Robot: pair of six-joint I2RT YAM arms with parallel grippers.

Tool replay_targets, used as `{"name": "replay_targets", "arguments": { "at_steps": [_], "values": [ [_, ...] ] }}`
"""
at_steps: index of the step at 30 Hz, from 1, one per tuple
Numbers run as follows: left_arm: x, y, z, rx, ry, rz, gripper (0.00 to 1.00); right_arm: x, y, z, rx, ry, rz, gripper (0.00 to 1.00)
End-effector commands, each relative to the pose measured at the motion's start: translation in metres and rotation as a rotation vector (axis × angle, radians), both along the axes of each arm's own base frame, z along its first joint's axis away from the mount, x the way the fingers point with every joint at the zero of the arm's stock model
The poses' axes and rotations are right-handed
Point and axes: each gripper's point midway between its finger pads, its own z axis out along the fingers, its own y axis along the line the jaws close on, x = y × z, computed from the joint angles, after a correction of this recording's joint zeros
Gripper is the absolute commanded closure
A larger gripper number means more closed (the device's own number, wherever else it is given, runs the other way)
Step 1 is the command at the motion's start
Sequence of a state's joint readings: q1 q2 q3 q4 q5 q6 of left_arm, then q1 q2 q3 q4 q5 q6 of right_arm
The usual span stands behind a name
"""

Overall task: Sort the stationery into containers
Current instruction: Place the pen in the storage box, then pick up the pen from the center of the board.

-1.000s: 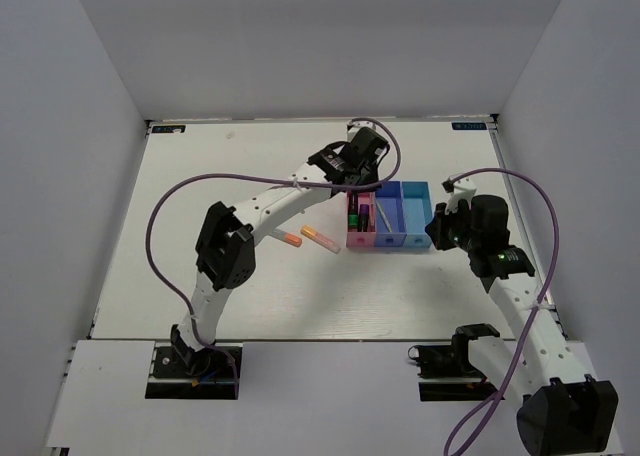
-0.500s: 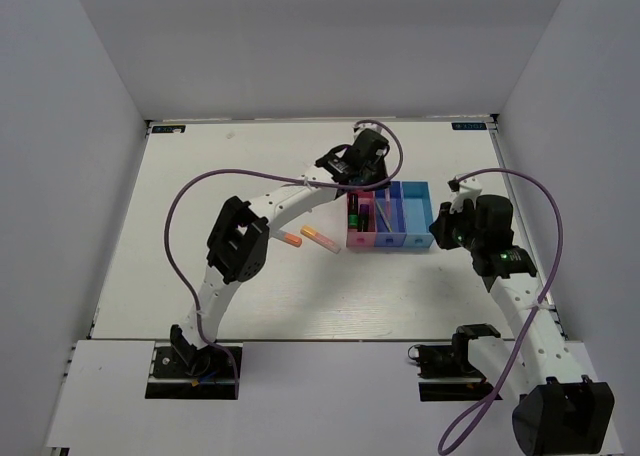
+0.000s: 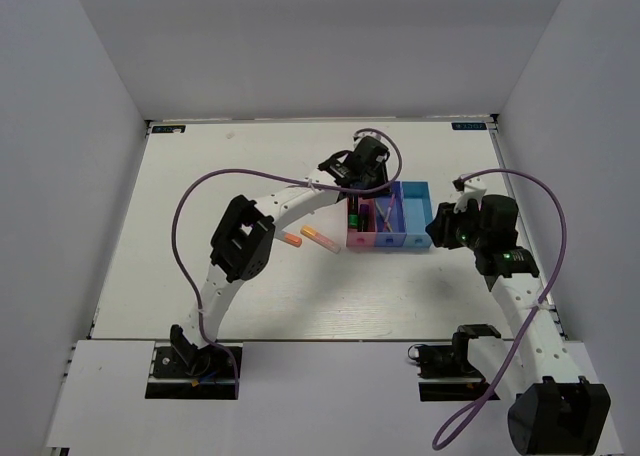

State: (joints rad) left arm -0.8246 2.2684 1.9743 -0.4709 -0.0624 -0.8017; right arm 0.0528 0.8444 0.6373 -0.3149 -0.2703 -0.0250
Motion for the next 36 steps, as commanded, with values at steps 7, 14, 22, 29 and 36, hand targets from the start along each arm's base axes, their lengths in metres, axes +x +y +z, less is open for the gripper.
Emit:
{"name": "replay_targets", "arguments": {
  "at_steps": [7, 14, 22, 29, 36],
  "values": [
    [-0.02, 0.042, 0.075, 0.004, -0.091, 0.037, 1.0, -0.001, 0.002, 0.001, 0.03, -0.018, 0.019, 0.74],
    [-0.07, 0.176, 0.059, 0.119, 0.065, 0.349, 0.39, -0.011, 0.018, -0.003, 0.076, 0.046, 0.117, 0.68],
    [-0.074, 0.218, 0.003, 0.142, 0.444, 0.522, 0.57, -0.008, 0.012, -0.008, 0.072, 0.065, 0.076, 0.64],
    [-0.05, 0.186, -0.018, 0.12, 0.541, 0.505, 0.57, -0.005, 0.007, -0.01, 0.068, 0.069, 0.051, 0.59],
    [-0.058, 0.181, -0.034, 0.164, 0.599, 0.489, 0.48, -0.004, 0.007, -0.01, 0.063, 0.073, 0.046, 0.58]
  ]
}}
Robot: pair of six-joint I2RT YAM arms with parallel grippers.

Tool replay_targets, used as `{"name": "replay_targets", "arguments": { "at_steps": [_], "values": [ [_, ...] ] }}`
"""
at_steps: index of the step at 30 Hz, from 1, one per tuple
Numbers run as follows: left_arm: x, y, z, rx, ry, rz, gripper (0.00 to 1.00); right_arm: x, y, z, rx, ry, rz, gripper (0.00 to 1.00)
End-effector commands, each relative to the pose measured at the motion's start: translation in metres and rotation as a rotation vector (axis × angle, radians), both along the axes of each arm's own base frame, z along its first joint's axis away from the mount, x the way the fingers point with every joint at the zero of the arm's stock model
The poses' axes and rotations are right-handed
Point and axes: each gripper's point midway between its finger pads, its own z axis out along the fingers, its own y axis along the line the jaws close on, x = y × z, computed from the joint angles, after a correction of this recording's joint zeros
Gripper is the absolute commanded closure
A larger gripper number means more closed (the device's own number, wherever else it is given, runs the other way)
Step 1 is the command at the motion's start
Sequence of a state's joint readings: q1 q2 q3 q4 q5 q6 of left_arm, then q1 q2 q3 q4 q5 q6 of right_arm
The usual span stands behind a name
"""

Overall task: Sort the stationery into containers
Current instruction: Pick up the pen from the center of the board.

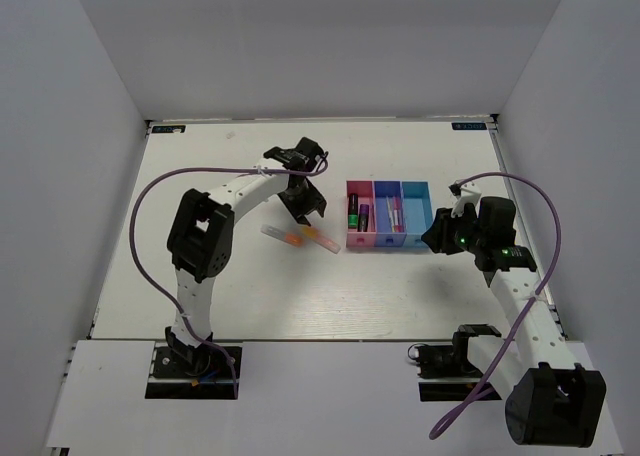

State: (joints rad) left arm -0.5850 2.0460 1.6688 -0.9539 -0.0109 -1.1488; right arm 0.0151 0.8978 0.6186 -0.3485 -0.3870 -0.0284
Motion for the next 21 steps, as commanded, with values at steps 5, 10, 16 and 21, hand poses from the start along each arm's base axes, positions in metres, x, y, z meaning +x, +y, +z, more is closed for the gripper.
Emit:
{"name": "replay_targets", "arguments": {
  "at_steps": [5, 10, 16, 21],
  "values": [
    [-0.023, -0.002, -0.003, 0.015, 0.068, -0.022, 0.45, 0.007, -0.001, 0.013, 0.003, -0.034, -0.015, 0.56],
    [-0.023, -0.004, -0.009, 0.024, 0.084, -0.02, 0.45, 0.007, -0.002, 0.013, 0.003, -0.033, -0.019, 0.55],
    [-0.017, -0.011, -0.02, 0.038, 0.099, -0.012, 0.45, 0.007, -0.002, 0.015, 0.004, -0.041, -0.02, 0.55],
    [-0.015, -0.013, -0.033, 0.047, 0.111, 0.001, 0.45, 0.006, -0.001, 0.016, 0.012, -0.04, -0.016, 0.55]
  ]
}}
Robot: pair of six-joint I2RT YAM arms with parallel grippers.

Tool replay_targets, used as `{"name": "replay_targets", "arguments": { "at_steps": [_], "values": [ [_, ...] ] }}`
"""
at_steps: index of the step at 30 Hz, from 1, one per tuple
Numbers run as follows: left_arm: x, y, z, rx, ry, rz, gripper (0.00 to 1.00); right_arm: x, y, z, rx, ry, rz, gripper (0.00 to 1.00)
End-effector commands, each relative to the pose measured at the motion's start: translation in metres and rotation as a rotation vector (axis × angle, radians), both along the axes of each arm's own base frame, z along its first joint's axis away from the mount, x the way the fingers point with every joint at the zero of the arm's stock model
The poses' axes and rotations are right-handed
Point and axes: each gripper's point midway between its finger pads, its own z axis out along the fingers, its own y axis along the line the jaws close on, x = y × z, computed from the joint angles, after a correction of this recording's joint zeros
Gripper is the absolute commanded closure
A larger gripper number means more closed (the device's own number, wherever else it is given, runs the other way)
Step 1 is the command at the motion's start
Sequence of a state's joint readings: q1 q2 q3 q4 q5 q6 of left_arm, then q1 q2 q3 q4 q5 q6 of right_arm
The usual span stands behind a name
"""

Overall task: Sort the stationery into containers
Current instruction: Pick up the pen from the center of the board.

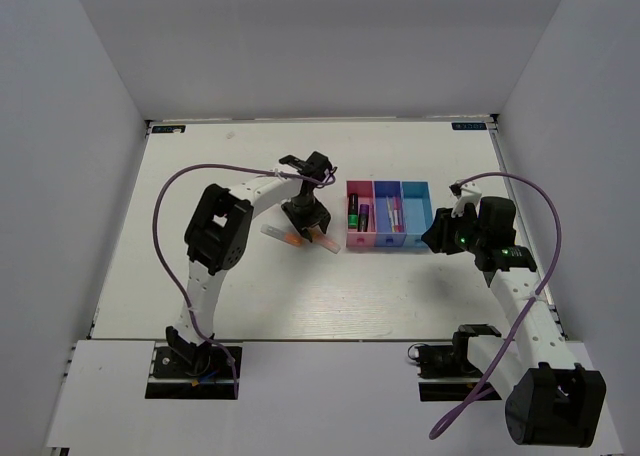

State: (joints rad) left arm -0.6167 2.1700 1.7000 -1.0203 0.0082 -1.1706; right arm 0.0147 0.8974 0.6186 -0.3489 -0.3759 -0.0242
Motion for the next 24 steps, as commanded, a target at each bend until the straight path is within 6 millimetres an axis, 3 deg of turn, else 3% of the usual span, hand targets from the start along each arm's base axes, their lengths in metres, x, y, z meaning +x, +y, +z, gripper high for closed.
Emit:
{"name": "replay_targets", "arguments": {
  "at_steps": [1, 12, 20, 24],
  "values": [
    [0.008, -0.007, 0.01, -0.02, -0.03, 0.017, 0.45, 0.006, 0.001, 0.017, 0.017, -0.043, -0.003, 0.55],
    [-0.007, 0.004, -0.01, 0.061, 0.015, -0.007, 0.5, 0.005, 0.001, 0.02, 0.019, -0.052, -0.007, 0.55],
    [-0.012, -0.003, -0.008, 0.04, 0.016, -0.053, 0.88, 0.007, -0.005, 0.023, 0.029, -0.058, -0.027, 0.55],
    [-0.002, -0.009, 0.028, 0.019, -0.078, -0.1, 1.0, 0.006, -0.005, 0.022, 0.035, -0.057, -0.026, 0.45]
  ]
}}
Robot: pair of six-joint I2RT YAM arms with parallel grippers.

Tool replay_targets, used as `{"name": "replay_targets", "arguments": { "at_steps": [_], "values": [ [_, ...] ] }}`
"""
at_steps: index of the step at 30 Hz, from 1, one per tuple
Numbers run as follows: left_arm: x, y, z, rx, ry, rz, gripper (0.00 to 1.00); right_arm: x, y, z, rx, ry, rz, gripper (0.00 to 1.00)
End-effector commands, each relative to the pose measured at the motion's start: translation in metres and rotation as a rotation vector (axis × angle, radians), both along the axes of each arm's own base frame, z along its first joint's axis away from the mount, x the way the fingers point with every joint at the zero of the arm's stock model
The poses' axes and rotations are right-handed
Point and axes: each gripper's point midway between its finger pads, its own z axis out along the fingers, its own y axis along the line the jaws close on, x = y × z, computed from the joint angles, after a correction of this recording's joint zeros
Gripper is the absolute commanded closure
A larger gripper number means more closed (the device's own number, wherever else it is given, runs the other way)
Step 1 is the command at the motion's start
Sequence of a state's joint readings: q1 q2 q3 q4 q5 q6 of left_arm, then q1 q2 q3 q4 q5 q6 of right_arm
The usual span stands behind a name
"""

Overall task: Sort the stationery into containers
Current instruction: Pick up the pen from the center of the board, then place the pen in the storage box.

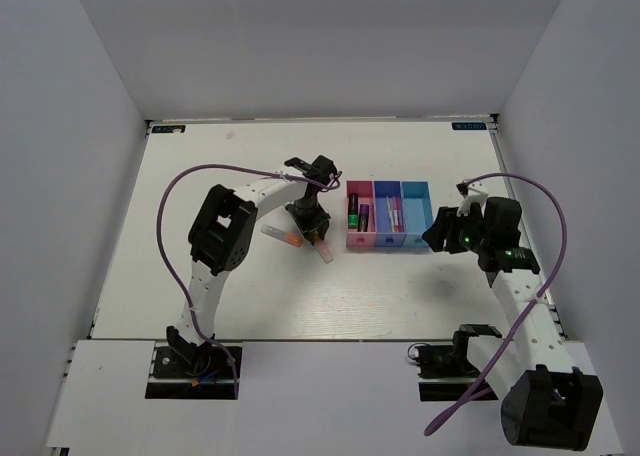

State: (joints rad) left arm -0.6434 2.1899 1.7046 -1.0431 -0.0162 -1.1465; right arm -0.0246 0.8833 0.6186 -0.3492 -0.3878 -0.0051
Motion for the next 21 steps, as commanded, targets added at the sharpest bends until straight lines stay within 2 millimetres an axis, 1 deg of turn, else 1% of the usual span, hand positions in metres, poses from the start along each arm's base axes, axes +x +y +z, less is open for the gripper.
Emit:
{"name": "replay_targets", "arguments": {
  "at_steps": [1, 2, 3, 4, 5, 6, 7, 8, 9, 10, 11, 12, 13, 14, 15, 16, 17, 18, 19, 20, 21],
  "values": [
    [0.015, -0.013, 0.051, -0.043, -0.133, -0.078, 1.0, 0.004, 0.003, 0.019, 0.017, -0.053, 0.019, 0.35],
    [0.013, -0.009, 0.07, -0.046, -0.151, -0.082, 1.0, 0.004, 0.003, 0.019, 0.018, -0.051, 0.019, 0.33],
    [0.018, -0.008, 0.082, -0.033, -0.195, -0.099, 1.0, 0.004, 0.003, 0.02, 0.019, -0.054, 0.018, 0.33],
    [0.017, -0.007, 0.089, -0.028, -0.209, -0.117, 1.0, 0.003, 0.004, 0.019, 0.023, -0.049, 0.023, 0.33],
    [0.017, -0.007, 0.114, -0.051, -0.259, -0.129, 1.0, 0.003, 0.004, 0.02, 0.023, -0.052, 0.025, 0.45],
    [0.018, -0.005, 0.121, -0.046, -0.284, -0.141, 1.0, 0.003, 0.004, 0.019, 0.023, -0.052, 0.025, 0.56],
    [0.018, -0.007, 0.135, -0.064, -0.322, -0.171, 1.0, 0.002, 0.004, 0.018, 0.021, -0.051, 0.022, 0.68],
    [0.02, -0.016, 0.148, -0.092, -0.362, -0.196, 1.0, 0.003, 0.003, 0.019, 0.019, -0.055, 0.02, 0.93],
    [0.018, -0.02, 0.155, -0.106, -0.379, -0.239, 1.0, 0.004, 0.001, 0.019, 0.013, -0.056, 0.011, 0.97],
    [0.018, -0.033, 0.162, -0.13, -0.414, -0.29, 1.0, 0.005, 0.0, 0.02, 0.008, -0.062, 0.005, 0.97],
    [0.024, -0.049, 0.177, -0.188, -0.465, -0.32, 1.0, 0.006, -0.002, 0.021, 0.0, -0.069, -0.003, 0.97],
    [0.027, -0.067, 0.183, -0.249, -0.505, -0.391, 1.0, 0.008, -0.004, 0.02, -0.01, -0.081, -0.015, 0.95],
    [0.023, -0.083, 0.188, -0.307, -0.515, -0.432, 1.0, 0.008, -0.007, 0.02, -0.021, -0.088, -0.031, 0.89],
    [0.029, -0.098, 0.197, -0.361, -0.561, -0.448, 1.0, 0.01, -0.01, 0.022, -0.032, -0.104, -0.047, 0.77],
    [0.029, -0.121, 0.201, -0.441, -0.592, -0.496, 1.0, 0.013, -0.014, 0.024, -0.045, -0.13, -0.066, 0.73],
    [0.026, -0.133, 0.203, -0.49, -0.592, -0.52, 1.0, 0.012, -0.016, 0.023, -0.049, -0.133, -0.074, 0.71],
    [0.033, -0.147, 0.214, -0.544, -0.65, -0.531, 1.0, 0.013, -0.018, 0.022, -0.06, -0.137, -0.088, 0.7],
    [0.036, -0.167, 0.218, -0.59, -0.692, -0.565, 1.0, 0.014, -0.02, 0.025, -0.063, -0.152, -0.095, 0.69],
    [0.031, -0.179, 0.222, -0.636, -0.695, -0.596, 1.0, 0.015, -0.023, 0.025, -0.073, -0.156, -0.11, 0.69],
    [0.037, -0.192, 0.239, -0.673, -0.749, -0.607, 1.0, 0.015, -0.024, 0.025, -0.074, -0.159, -0.115, 0.69],
    [0.038, -0.207, 0.236, -0.709, -0.759, -0.628, 1.0, 0.015, -0.025, 0.024, -0.077, -0.158, -0.12, 0.69]
  ]
}}
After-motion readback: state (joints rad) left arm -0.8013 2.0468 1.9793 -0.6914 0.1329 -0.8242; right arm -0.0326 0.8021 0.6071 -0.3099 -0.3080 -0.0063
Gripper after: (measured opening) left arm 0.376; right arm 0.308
